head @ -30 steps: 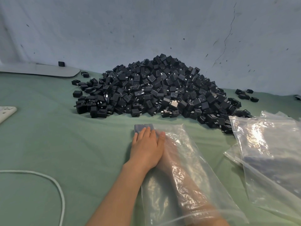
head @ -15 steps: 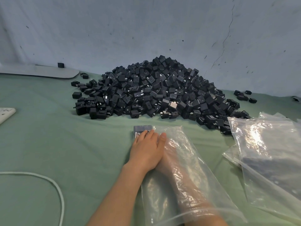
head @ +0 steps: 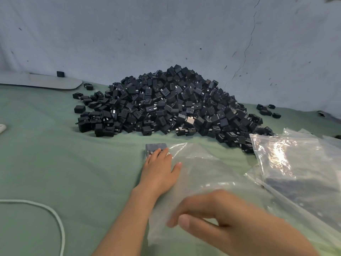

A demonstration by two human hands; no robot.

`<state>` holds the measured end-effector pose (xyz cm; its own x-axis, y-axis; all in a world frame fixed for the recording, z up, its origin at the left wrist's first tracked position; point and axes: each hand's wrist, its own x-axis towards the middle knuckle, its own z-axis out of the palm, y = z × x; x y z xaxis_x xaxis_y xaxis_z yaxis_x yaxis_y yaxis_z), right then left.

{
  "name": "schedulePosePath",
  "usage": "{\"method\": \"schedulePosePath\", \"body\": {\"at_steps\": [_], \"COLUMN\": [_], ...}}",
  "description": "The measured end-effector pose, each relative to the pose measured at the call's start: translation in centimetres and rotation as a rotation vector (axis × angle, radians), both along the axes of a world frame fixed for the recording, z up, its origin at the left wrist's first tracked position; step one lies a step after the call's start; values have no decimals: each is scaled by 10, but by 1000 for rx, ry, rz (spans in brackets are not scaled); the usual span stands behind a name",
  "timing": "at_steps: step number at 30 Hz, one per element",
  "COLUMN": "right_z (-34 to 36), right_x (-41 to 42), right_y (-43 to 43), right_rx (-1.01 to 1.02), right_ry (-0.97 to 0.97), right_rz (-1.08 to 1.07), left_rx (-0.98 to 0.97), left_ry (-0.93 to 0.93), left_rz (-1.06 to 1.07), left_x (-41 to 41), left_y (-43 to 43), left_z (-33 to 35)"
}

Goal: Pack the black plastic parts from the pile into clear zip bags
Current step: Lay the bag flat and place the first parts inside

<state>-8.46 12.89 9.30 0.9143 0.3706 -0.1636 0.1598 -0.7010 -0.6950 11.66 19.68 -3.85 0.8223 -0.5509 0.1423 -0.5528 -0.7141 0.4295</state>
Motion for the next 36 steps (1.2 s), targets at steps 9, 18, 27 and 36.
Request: {"method": "schedulePosePath", "body": {"at_steps": [9, 18, 27, 36], "right_z": [-12, -115, -118, -119], "right_x": [134, 232, 269, 260], "right_y": [-22, -41, -52, -62], "right_rx": [211, -195, -336, -98], "right_ry": [-461, -190, -115, -211], "right_rz": [-704, -999, -1092, -1224], "left_rx": [-46, 20, 8, 9], "left_ry": [-155, -97, -128, -147], "left_rz": [104, 162, 181, 186], "left_x": [-4, -2, -2, -3], "left_y": [1, 0, -1, -1], "left_z": [-5, -12, -18, -17]}}
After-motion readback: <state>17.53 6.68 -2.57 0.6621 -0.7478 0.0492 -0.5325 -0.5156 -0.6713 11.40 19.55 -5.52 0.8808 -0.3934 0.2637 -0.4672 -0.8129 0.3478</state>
